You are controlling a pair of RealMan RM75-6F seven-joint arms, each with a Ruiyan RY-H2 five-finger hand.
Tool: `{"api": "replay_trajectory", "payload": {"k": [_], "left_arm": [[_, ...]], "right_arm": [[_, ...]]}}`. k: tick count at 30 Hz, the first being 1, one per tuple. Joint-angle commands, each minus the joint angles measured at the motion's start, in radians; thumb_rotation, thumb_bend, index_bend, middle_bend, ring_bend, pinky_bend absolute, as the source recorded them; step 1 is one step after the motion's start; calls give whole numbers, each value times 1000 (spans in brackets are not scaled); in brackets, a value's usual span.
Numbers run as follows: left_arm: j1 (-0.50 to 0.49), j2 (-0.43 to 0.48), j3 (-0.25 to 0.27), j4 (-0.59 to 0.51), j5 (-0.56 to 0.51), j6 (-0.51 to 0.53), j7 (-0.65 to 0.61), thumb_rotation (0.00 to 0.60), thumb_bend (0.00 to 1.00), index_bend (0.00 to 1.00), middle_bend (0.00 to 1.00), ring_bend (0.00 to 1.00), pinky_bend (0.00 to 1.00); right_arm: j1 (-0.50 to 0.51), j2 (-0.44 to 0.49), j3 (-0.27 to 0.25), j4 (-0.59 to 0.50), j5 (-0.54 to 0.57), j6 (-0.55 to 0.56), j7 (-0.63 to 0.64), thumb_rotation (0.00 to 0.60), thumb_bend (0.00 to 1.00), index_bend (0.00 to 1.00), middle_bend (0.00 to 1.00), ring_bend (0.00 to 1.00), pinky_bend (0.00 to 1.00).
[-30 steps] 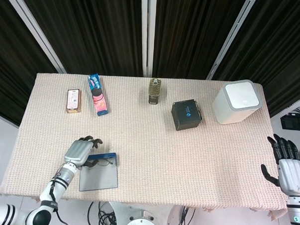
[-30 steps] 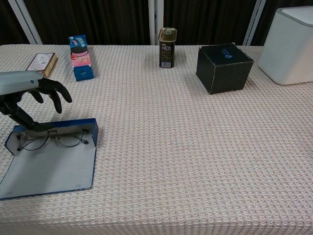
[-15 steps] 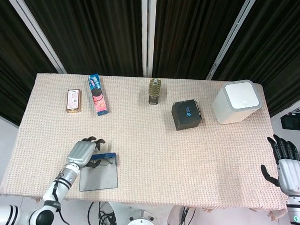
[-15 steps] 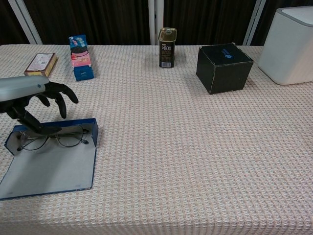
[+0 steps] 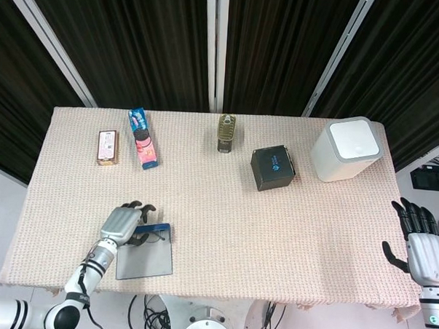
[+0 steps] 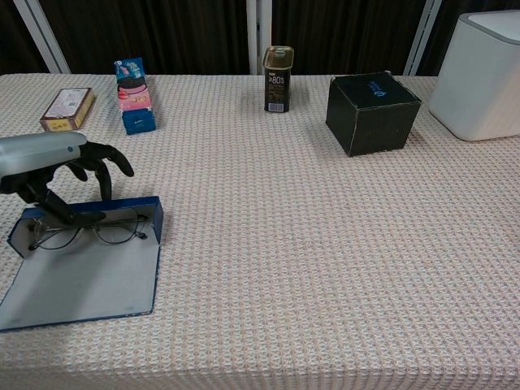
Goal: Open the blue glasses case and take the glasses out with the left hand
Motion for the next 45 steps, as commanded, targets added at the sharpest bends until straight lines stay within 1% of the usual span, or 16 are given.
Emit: {"api": "replay_trajectory", "payload": {"k": [1,12,28,45], "left_arm": [[3,-1,-1,4,2,-4,1,600,338,207,402,138,223],[17,-13,-8,28,37,-20,-11,600,349,208,432,160,223],[27,-17,-19,41,47,-39,-6,600,366,208,475,180,223],[37,-23,-39,53,74,-27,-6,600,368,216,506,193,223]], "right_arm": [[0,-1,0,0,1,-1,0,600,318,0,0,0,0],[3,-6,-2,3,4,-9,-7,600,318,0,0,0,0],[4,-8,-2,4,9,-12,-8,600,320,0,0,0,0],[5,-11,0,10,12,-14,-5,600,319,0,0,0,0]]}}
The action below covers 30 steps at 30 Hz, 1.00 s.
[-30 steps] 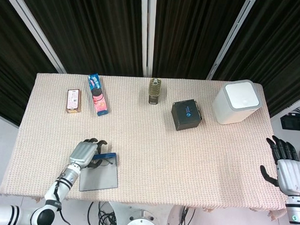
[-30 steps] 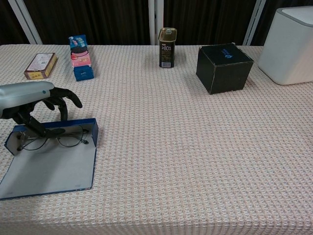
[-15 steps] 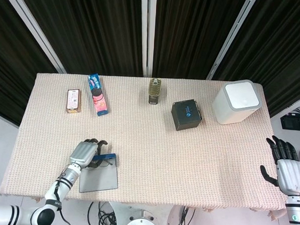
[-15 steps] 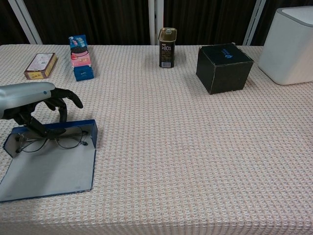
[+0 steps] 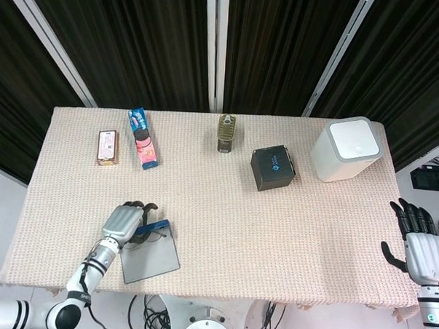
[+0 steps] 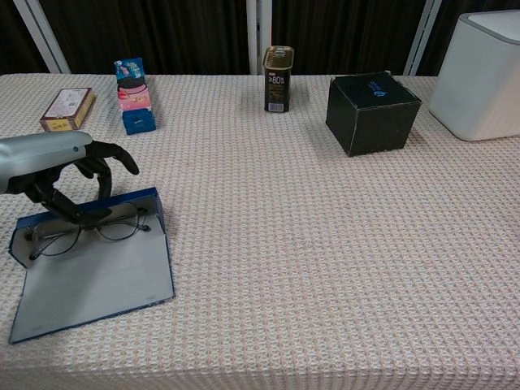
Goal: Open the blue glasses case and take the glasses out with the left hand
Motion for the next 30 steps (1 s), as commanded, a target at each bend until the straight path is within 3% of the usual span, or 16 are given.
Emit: {"api": "replay_trajectory", "payload": {"k": [1,11,30], "left_arm": [[0,1,-6,5,12,8,3,600,368,216,507,193,223],[3,-43,-19,112,136,86,48,600,368,217,524,207,223],[23,-189,41,376,404,196,235,600,368,218,552,232,223]], "right_arm": [[0,-1,1,1,1,0,0,600,319,0,0,0,0],[1,-1,4,6,11,-5,2,600,319,0,0,0,0],[8,-11,6,32,29,-28,17,600,320,0,0,0,0]]}}
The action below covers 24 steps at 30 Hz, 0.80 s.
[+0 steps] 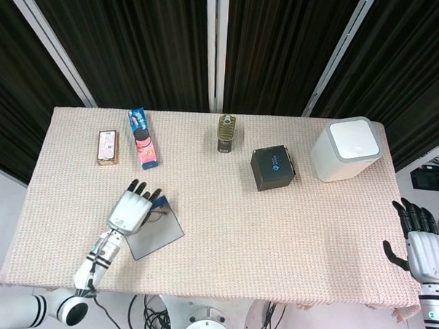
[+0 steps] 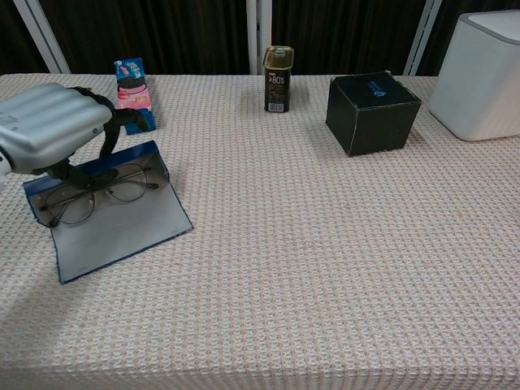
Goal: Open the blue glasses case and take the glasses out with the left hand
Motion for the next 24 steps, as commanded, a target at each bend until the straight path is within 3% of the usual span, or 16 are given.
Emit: {"api": "replay_trajectory", "payload": {"k": [1,24], "left_arm": [[6,-15,0,20,21,11,15,600,368,217,552,233,223],[26,-62,-14,137,197,65,66,600,368,217,574,254,223]], "right_arm": [[0,-1,0,3,0,-1,3,600,320,0,0,0,0],[-3,-3,-1,12,0,1,12,600,319,0,0,0,0]]}}
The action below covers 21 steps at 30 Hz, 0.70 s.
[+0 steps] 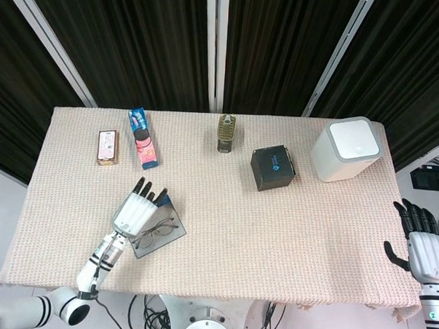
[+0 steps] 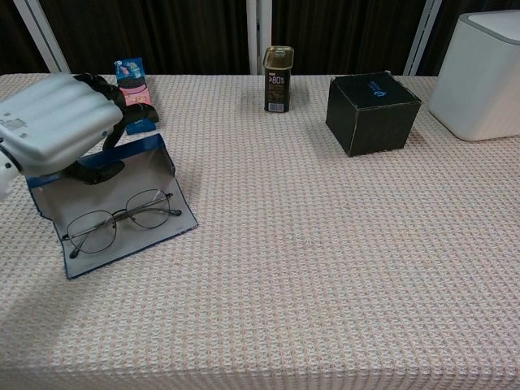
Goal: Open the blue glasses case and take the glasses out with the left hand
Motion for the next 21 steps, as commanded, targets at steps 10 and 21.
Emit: {"api": "replay_trajectory", "payload": {"k": [10,21], "left_arm": [[8,-33,-6,93,73,16,-47,600,368,217,569,255,223],[15,-35,-46,104,29,-29,-118,600,346,154,201,117,223]], "right_arm": [[0,-1,1,3,3,-3,0,600,319,0,0,0,0],[0,-2,0,3,3,-3,-2,600,320,0,0,0,0]]}}
